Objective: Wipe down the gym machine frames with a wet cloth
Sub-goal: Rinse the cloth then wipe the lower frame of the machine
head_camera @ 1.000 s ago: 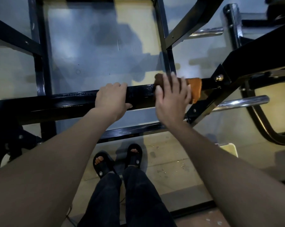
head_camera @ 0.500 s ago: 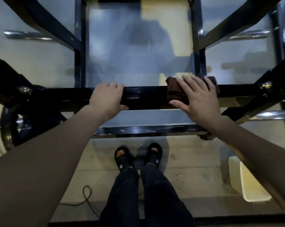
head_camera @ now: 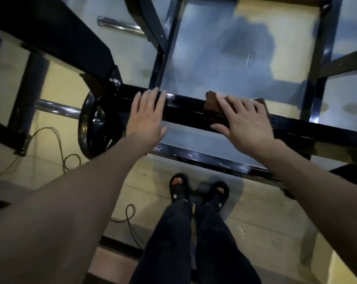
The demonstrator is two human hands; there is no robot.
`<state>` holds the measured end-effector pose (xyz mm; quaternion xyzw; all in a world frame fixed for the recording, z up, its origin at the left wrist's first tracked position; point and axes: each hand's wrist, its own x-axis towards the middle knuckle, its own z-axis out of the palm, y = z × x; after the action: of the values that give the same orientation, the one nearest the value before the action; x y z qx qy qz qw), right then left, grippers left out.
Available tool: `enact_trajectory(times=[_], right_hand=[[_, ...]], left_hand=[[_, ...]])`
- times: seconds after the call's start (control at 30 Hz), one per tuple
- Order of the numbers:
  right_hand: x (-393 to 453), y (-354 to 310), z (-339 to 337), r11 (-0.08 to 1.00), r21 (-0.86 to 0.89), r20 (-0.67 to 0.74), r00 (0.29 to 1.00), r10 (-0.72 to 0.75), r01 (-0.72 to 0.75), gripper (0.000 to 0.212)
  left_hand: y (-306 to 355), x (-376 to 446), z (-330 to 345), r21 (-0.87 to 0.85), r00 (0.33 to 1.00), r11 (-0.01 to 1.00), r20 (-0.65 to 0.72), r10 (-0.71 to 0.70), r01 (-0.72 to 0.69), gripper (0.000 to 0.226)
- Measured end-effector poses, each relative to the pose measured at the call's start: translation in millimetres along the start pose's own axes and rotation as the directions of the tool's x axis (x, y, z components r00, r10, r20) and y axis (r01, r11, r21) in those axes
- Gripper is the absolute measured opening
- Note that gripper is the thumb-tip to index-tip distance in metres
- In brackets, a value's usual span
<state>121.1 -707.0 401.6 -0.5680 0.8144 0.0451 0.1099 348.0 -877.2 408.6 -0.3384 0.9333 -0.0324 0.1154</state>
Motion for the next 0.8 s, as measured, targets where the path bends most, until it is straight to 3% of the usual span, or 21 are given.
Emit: enact_trajectory(times=[0.07,0.1,0.13,0.2,0.27,0.37,0.43,0.5,0.57,0.7,0.8], right_hand=[[-12,12,-1,0.999,0.002,-0.006,0.999,0.037,-0.037,0.078],[-19,14,0,0.997,-0.003,-0.010,0.997,0.076,-0.076,0.077],[-22,10,1,0.993,-0.001,-0.022,0.993,0.114,-0.114,0.077],[-20,-10,4,0.985,0.013,-0.050,0.984,0.173,-0.173,0.075],[-5,-38,4,0.985,0.019,-0.076,0.982,0.172,-0.171,0.074],[32,-93,1,0.994,0.034,-0.093,0.990,0.109,-0.106,0.075],[55,-129,0,0.996,0.042,-0.092,0.993,0.076,-0.073,0.077],[75,-162,-1,0.997,0.061,-0.100,0.994,0.044,-0.038,0.081],[99,-191,-4,0.998,0.063,-0.114,0.994,-0.005,0.012,0.083],[135,-237,-3,0.995,0.077,-0.093,0.994,-0.060,0.067,0.089],[142,-242,2,0.994,0.088,-0.139,0.989,-0.051,0.064,0.090]], left_hand=[[-34,-23,0,-0.156,0.976,0.973,-0.105,-0.188,0.171,0.060],[-45,-27,-3,-0.258,0.934,0.922,-0.132,-0.331,0.291,0.050],[-57,-28,-6,-0.358,0.865,0.833,-0.116,-0.488,0.422,0.052],[-78,-19,-10,-0.532,0.725,0.605,0.024,-0.688,0.592,0.081],[-84,-2,-15,-0.701,0.700,0.429,0.140,-0.700,0.570,0.101],[-85,19,-21,-0.857,0.625,0.153,0.224,-0.748,0.491,0.077],[-87,23,-20,-0.863,0.592,0.154,0.190,-0.783,0.481,0.060],[-90,23,-18,-0.831,0.610,0.252,0.127,-0.782,0.497,0.058],[-90,22,-16,-0.812,0.598,0.275,0.111,-0.794,0.516,0.058],[-91,22,-9,-0.859,0.548,0.135,0.187,-0.816,0.494,0.055],[-94,22,-9,-0.876,0.551,0.103,0.201,-0.810,0.471,0.052]])
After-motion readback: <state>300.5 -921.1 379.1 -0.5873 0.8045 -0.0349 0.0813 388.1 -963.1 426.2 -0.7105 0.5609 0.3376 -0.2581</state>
